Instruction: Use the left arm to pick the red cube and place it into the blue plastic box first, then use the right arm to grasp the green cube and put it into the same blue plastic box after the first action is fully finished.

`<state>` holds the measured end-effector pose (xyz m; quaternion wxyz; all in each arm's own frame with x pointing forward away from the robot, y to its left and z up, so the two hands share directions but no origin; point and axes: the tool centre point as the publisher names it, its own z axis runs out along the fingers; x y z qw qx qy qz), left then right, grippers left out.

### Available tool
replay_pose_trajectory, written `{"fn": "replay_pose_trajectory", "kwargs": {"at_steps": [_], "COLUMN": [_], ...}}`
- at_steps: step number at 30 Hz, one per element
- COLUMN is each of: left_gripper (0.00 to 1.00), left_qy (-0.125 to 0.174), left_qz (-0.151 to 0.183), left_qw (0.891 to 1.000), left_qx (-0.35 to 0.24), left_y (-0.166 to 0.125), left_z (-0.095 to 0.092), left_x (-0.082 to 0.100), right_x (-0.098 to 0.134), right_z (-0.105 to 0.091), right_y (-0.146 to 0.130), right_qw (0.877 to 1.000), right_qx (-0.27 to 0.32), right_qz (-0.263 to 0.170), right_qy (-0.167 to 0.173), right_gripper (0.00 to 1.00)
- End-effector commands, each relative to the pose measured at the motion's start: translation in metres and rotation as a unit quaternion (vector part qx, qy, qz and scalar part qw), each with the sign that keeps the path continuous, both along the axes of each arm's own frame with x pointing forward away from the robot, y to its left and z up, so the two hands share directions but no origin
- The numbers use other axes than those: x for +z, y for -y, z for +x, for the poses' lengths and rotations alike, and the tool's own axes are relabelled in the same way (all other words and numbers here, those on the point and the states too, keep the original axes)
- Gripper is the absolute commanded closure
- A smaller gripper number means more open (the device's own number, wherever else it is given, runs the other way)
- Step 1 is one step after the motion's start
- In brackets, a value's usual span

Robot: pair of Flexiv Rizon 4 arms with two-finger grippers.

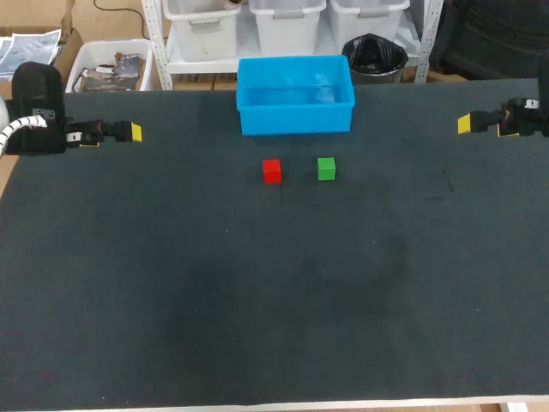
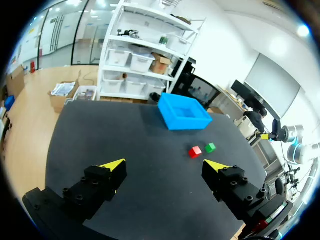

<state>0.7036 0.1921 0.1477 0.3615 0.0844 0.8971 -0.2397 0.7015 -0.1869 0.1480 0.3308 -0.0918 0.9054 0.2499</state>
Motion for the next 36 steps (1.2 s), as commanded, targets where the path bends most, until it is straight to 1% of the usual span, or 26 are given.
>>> {"fn": "replay_pose_trajectory", "kwargs": {"at_steps": [1, 30, 32, 34, 36], "left_gripper": [0.00, 0.00, 0.00, 0.00, 0.00], "left_qy": [0.004, 0.004, -0.001, 0.005, 0.002], "left_qz": [-0.005, -0.005, 0.000, 0.017, 0.018], "left_qw": [1.000, 1.000, 1.000, 1.000, 1.000], "left_qx": [-0.002, -0.002, 0.003, 0.003, 0.005], "left_y": [-0.001, -0.001, 0.005, 0.013, 0.022], "left_z": [0.000, 0.000, 0.000, -0.001, 0.000], "left_x": [-0.002, -0.002, -0.004, -0.003, 0.000], "right_x": [0.000, 0.000, 0.000, 0.000, 0.000], "right_z": [0.000, 0.000, 0.000, 0.000, 0.000], "right_y": [0.000, 0.000, 0.000, 0.000, 0.000], "right_qw": [1.000, 1.000, 1.000, 1.000, 1.000], "right_qx": [-0.001, -0.001, -0.001, -0.001, -0.001], "right_qz": [-0.001, -0.001, -0.001, -0.001, -0.001], "right_qy": [0.000, 0.000, 0.000, 0.000, 0.000], "right_gripper": [0.00, 0.00, 0.00, 0.00, 0.00]}}
